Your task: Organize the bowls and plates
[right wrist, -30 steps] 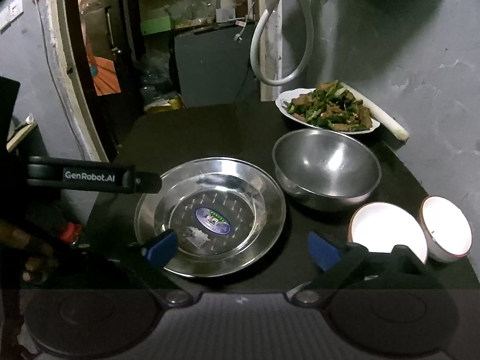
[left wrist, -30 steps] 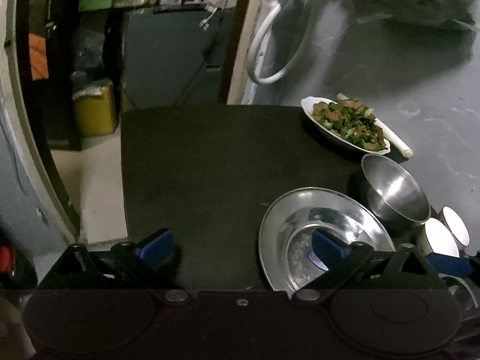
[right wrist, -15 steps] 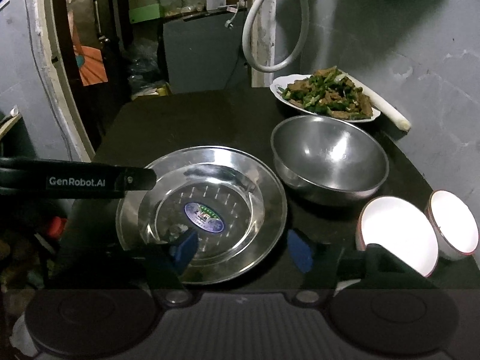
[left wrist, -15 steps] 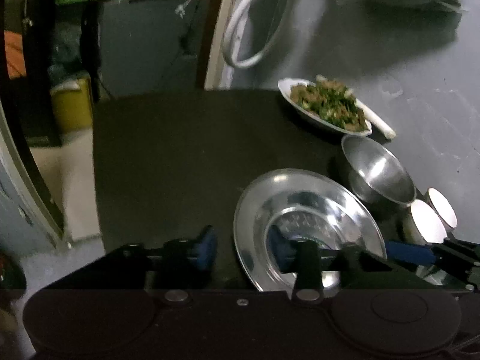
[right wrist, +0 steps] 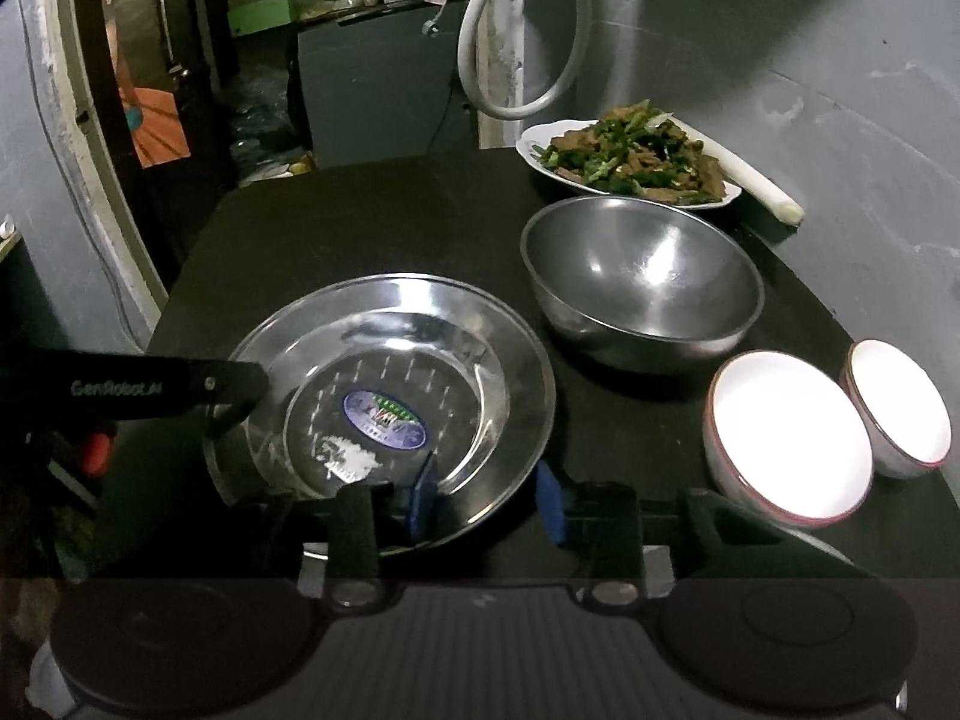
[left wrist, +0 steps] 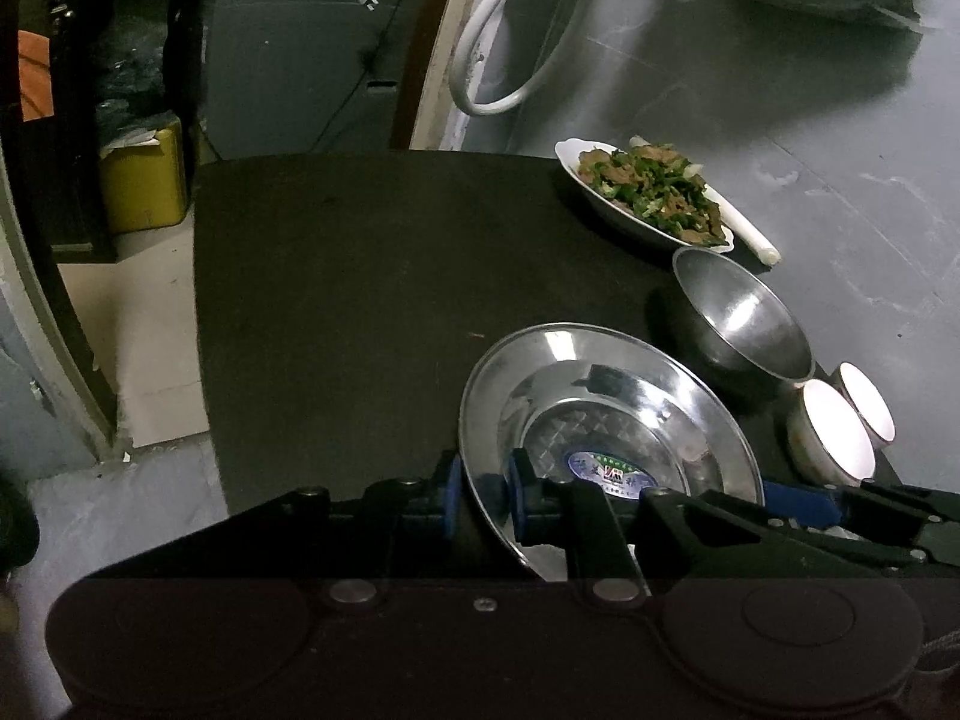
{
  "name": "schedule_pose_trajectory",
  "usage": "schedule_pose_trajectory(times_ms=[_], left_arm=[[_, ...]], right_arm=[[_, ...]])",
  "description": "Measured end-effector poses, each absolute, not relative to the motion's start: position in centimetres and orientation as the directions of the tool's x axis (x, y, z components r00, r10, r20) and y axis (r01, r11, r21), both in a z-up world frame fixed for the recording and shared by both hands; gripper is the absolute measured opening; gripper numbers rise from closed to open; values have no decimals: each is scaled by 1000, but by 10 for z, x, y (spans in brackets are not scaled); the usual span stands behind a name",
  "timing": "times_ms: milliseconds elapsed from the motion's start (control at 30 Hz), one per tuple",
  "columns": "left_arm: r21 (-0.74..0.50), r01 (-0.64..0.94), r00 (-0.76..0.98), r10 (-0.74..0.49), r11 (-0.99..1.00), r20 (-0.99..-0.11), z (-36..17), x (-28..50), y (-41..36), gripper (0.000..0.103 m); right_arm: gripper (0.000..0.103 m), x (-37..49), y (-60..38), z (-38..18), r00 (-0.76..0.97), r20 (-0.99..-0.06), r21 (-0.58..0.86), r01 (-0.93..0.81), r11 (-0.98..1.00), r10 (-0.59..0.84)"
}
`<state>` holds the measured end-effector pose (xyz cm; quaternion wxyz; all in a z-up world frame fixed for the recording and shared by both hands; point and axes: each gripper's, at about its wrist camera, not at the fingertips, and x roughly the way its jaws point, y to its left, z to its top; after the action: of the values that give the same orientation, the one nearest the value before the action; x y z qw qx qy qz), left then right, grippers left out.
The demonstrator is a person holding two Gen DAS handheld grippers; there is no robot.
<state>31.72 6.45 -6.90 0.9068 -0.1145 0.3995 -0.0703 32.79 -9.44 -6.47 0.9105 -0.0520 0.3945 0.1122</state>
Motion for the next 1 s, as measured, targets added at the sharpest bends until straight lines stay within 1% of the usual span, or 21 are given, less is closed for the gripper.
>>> schedule_pose_trajectory(times_ms=[167,433,667,1000], left_arm=[[-253,36,686,-208,967,-697,-60,305,61,17],[-234,63,724,-206,970,-659,-35,284,45,17],[-232,125,726,-249,965,-641,-23,273,11,18],[-224,233,690,-324,946,-648,-21,258,-50,19]], right_arm=[[37,319,-97,-61,669,-722,5,-249,968,176],[37,298,-106,-44,707,-679,16,-256,967,198],[37,275,-133,-26,747,-639,20,-223,975,184],[37,243,-190,-18,768,-631,23,-126,992,112]])
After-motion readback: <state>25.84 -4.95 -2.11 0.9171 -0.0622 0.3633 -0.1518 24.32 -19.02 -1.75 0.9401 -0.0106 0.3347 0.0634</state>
